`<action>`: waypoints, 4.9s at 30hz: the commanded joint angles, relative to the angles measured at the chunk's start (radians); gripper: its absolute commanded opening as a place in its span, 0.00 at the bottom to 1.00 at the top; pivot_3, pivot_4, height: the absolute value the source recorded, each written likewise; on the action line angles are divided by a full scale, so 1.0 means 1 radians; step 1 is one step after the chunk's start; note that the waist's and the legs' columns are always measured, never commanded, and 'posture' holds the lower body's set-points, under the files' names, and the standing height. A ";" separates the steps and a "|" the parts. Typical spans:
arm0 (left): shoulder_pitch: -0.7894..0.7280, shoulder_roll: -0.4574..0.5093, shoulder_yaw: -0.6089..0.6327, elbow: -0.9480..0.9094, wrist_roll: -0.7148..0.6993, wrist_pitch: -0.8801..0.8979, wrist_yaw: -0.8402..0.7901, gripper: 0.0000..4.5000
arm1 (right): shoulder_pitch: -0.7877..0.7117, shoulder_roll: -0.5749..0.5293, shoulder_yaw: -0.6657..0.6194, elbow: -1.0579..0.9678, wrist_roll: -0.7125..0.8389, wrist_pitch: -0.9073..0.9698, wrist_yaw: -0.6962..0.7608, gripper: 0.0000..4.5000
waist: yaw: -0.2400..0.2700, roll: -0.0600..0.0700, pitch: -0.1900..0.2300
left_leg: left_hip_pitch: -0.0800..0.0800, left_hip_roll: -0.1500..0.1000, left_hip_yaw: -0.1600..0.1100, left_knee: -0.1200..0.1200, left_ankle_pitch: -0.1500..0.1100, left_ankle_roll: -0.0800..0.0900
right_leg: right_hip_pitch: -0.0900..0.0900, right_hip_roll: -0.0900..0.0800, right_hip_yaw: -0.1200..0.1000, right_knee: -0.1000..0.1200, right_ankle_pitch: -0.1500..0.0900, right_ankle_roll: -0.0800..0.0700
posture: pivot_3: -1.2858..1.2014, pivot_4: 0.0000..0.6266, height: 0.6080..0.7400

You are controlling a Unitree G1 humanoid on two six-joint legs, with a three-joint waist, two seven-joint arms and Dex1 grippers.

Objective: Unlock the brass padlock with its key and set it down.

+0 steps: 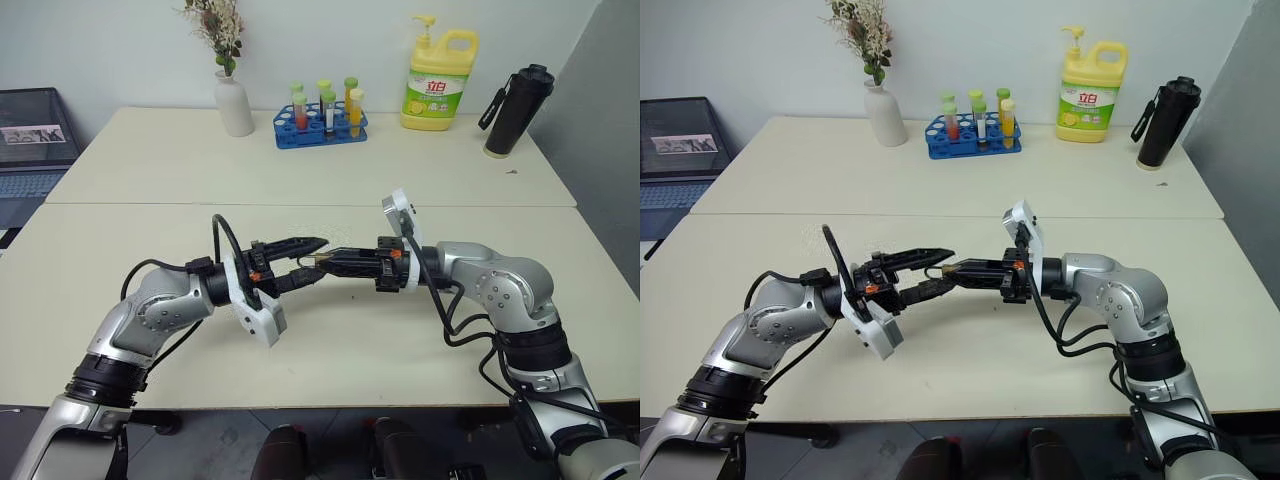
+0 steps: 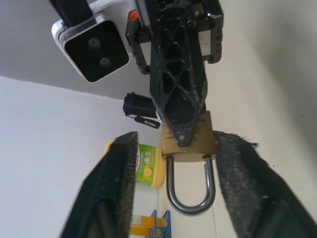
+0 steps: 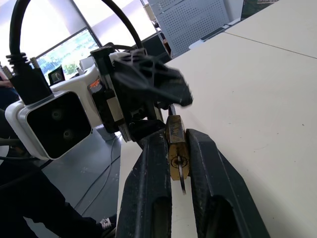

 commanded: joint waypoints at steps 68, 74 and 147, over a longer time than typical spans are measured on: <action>0.152 0.024 0.221 -0.519 -0.819 1.305 -0.351 0.00 | -0.059 -0.074 -0.046 0.051 -0.029 -0.095 0.080 0.03 | 0.000 0.000 0.001 | 0.000 0.000 0.000 0.000 0.000 0.000 | 0.000 0.002 0.001 -0.001 -0.002 0.002 | 0.52 0.24 1.00; 0.141 0.029 0.244 -0.552 -0.898 1.385 -0.368 0.00 | -0.056 -0.077 -0.044 0.049 -0.030 -0.096 0.082 0.03 | -0.001 0.000 0.001 | 0.000 0.000 0.000 0.000 0.000 0.000 | 0.000 0.002 0.002 -0.001 -0.002 0.002 | 0.52 0.24 1.00; 0.130 -0.026 0.207 -0.576 -0.833 1.411 -0.342 0.00 | -0.053 -0.063 -0.046 0.045 -0.029 -0.072 0.113 0.03 | -0.001 0.000 0.001 | 0.000 0.000 0.000 0.000 0.000 0.000 | 0.000 0.002 0.001 -0.001 -0.002 0.002 | 0.52 0.24 1.00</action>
